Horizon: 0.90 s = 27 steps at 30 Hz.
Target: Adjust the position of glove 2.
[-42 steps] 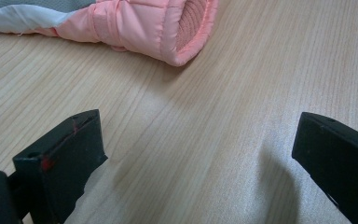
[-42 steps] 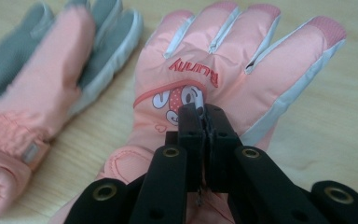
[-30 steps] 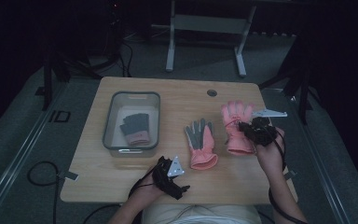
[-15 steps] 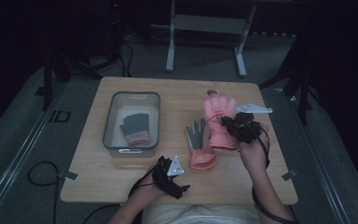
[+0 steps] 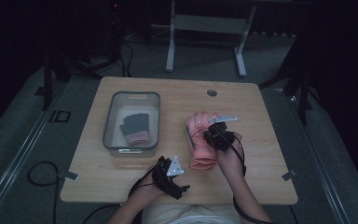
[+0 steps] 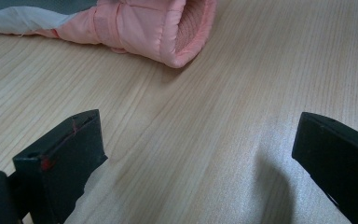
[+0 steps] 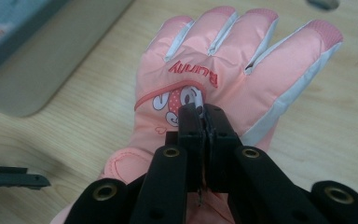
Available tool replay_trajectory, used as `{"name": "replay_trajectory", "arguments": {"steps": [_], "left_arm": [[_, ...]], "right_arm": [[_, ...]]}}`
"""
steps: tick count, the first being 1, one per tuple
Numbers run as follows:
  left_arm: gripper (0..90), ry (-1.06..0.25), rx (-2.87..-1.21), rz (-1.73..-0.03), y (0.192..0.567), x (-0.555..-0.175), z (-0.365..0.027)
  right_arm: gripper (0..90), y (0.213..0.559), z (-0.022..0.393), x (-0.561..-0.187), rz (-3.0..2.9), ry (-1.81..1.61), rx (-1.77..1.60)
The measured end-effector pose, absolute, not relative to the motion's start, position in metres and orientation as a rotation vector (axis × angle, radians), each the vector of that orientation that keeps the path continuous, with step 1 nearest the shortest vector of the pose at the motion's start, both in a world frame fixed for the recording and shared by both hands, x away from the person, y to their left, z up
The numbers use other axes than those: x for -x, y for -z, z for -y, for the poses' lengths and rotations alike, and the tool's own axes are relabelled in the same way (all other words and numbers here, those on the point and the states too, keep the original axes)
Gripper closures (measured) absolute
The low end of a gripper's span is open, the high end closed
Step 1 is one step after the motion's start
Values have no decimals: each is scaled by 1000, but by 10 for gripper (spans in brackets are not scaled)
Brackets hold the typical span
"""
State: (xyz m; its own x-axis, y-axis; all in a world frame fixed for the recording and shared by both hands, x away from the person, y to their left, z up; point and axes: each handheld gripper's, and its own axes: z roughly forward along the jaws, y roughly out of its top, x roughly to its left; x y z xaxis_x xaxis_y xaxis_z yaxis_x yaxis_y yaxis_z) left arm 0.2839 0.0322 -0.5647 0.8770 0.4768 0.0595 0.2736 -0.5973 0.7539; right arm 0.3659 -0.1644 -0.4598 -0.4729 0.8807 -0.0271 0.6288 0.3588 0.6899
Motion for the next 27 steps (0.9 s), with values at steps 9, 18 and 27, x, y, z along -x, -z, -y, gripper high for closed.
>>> {"name": "replay_trajectory", "arguments": {"steps": [9, 18, 27], "left_arm": [[18, -323, -2245, -538, 565, -284, -32], [18, -324, -2248, -537, 565, -284, -32], [18, -319, -2245, -539, 565, -285, -32]], "right_arm": [[860, 483, 158, -376, -2254, -810, -1345], [858, 484, 171, -374, -2266, -778, -1330], [688, 479, 177, -372, -2262, -858, -1329]]}}
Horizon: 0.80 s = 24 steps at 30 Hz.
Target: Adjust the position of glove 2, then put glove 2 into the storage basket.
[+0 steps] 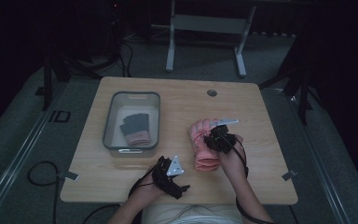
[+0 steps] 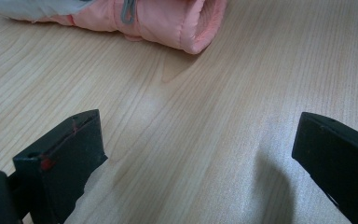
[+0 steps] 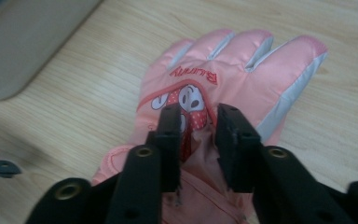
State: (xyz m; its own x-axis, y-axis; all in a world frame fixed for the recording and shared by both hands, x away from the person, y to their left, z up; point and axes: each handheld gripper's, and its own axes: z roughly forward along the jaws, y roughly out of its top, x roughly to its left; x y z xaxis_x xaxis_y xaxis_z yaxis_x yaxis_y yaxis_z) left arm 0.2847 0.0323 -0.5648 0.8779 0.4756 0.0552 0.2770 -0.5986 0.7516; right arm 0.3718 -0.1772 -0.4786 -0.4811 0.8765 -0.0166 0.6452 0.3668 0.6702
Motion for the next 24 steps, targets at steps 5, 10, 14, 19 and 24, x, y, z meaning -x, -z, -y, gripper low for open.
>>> {"name": "replay_trajectory", "arguments": {"steps": [5, 10, 14, 19, 24], "left_arm": [[18, -313, -2240, -538, 564, -286, -34], [18, -306, -2202, -560, 558, -286, -38], [18, -365, -2179, -586, 546, -284, -39], [31, -402, -2121, -605, 522, -282, -40], [41, -375, -2089, -613, 501, -288, -36]], "right_arm": [[501, 466, 182, -367, -2267, -931, -1253], [308, 456, 199, -365, -2293, -1011, -1225], [184, 447, 220, -366, -2290, -1095, -1209], [190, 441, 238, -366, -2287, -1166, -1175], [157, 444, 253, -369, -2289, -1162, -1044]]}}
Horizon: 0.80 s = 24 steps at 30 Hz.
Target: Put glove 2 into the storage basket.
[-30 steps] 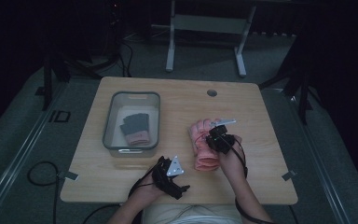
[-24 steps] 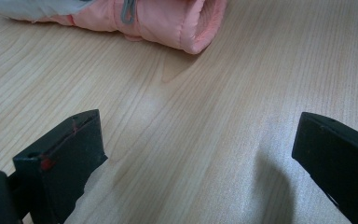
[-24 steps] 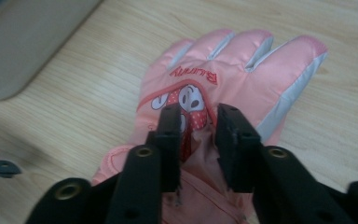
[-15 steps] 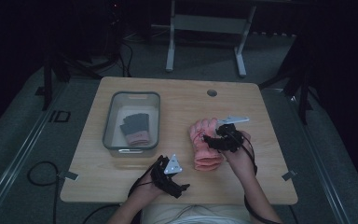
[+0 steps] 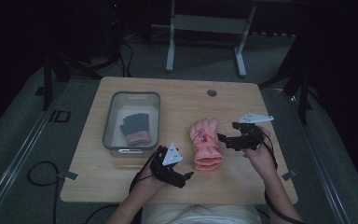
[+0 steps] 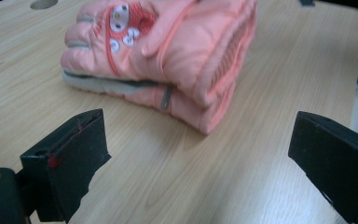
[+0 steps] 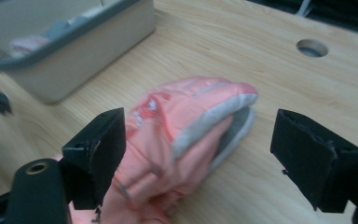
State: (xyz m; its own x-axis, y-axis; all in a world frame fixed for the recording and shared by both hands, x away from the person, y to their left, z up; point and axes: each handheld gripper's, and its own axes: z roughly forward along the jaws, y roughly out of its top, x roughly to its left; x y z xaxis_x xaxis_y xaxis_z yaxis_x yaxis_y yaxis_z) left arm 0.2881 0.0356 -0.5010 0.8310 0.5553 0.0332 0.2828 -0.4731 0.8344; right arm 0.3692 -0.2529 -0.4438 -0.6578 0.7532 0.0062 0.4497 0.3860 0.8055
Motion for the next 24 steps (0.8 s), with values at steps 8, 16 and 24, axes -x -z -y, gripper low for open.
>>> {"name": "replay_trajectory", "arguments": {"steps": [8, 16, 24], "left_arm": [[44, -355, -2052, -617, 477, -315, -23], [53, -314, -2054, -648, 468, -352, -5], [100, -305, -2069, -682, 460, -378, 13]], "right_arm": [[142, 447, 274, -378, -2250, -1195, -1063], [104, 449, 275, -380, -2286, -1331, -1113], [669, 442, 261, -387, -2328, -1260, -1074]]}}
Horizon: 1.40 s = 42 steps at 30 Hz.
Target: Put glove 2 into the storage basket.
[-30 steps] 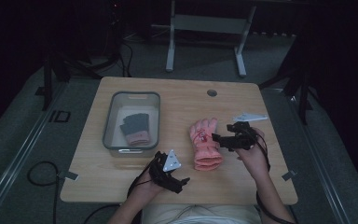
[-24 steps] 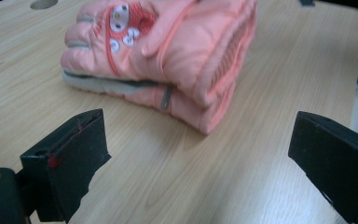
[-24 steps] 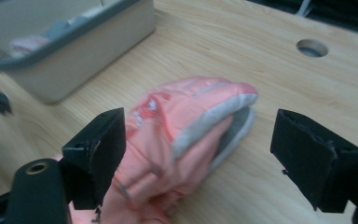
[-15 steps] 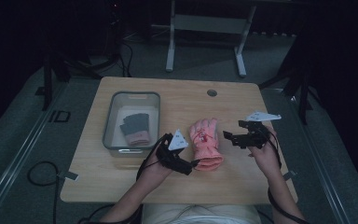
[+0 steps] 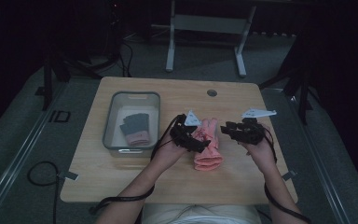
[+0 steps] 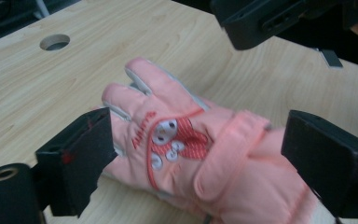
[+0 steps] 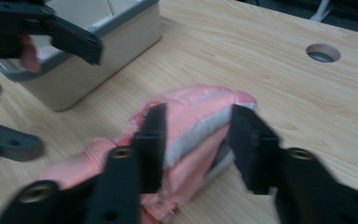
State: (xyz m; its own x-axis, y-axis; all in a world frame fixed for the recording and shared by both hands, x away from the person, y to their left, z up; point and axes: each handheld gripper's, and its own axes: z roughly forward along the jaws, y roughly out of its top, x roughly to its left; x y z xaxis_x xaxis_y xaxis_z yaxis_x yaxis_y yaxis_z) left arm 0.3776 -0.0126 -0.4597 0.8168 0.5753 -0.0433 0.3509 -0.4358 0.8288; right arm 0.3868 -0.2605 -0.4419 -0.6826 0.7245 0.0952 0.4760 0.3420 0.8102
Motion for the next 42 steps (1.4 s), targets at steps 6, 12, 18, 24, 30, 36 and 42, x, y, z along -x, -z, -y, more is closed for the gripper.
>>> {"name": "replay_trajectory", "arguments": {"steps": [6, 12, 18, 24, 30, 36, 42], "left_arm": [[150, -281, -2108, -775, 469, -394, 18], [190, -232, -2150, -923, 491, -407, 17], [211, -127, -2197, -1046, 516, -418, 13], [219, 76, -2100, -1128, 538, -429, 9], [298, 214, -2039, -1145, 550, -437, 8], [539, 295, -1997, -1125, 552, -438, 6], [686, 249, -2017, -1108, 539, -433, 8]], "right_arm": [[694, 452, 245, -396, -2380, -1222, -1073], [550, 468, 238, -401, -2389, -1201, -1131], [383, 500, 231, -412, -2485, -1065, -1202], [336, 518, 238, -422, -2531, -1062, -1307], [481, 525, 239, -428, -2607, -1108, -1348], [587, 525, 238, -428, -2615, -1108, -1358], [629, 522, 238, -423, -2576, -1130, -1367]]}}
